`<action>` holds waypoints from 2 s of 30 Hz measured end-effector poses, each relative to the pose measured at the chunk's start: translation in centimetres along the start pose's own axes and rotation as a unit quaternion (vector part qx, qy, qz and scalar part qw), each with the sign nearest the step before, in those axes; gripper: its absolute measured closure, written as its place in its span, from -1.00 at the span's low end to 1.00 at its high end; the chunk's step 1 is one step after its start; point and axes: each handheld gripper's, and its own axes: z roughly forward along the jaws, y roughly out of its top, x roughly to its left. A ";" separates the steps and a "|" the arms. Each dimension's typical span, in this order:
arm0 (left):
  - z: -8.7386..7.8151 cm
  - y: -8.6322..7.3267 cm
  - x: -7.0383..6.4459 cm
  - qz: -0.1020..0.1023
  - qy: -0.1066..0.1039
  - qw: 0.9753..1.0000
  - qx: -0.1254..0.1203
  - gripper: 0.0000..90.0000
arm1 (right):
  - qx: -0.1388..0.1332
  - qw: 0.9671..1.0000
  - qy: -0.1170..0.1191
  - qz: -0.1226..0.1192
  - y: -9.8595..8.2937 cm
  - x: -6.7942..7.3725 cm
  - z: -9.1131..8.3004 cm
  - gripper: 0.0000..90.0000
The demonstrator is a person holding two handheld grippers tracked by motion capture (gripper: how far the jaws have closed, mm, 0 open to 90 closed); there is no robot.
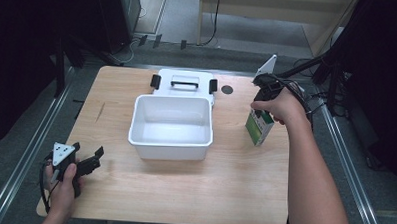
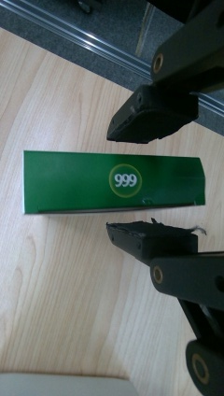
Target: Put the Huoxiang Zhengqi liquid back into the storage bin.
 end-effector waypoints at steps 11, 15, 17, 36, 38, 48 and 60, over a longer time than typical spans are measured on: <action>0.0 0.0 0.0 0.002 -0.001 1.000 0.001 -0.69 | 0.022 0.999 0.042 0.008 0.2 -0.9 1.7 0.37; 0.0 0.0 0.0 0.002 -0.001 1.000 0.002 -0.69 | 0.020 0.999 0.045 0.007 0.2 -0.9 1.7 0.43; 0.0 0.0 0.0 0.002 -0.001 1.000 0.002 -0.69 | 0.019 0.999 0.045 -0.003 0.2 -0.8 1.7 0.44; 0.0 0.0 0.0 0.000 0.000 1.000 0.000 -0.69 | -0.023 0.994 0.066 -0.079 -0.2 0.5 -2.6 0.46; 0.0 0.0 0.0 0.000 0.000 1.000 0.001 -0.69 | -0.027 0.994 0.063 -0.079 -0.2 0.8 -3.2 0.46; 0.0 0.0 0.0 0.000 0.001 1.000 0.001 -0.69 | -0.056 0.984 0.064 -0.156 -0.4 2.6 -6.9 0.46; 0.0 0.0 0.0 0.001 0.000 1.000 0.002 -0.69 | -0.091 0.963 0.052 -0.248 -0.9 5.5 -10.9 0.46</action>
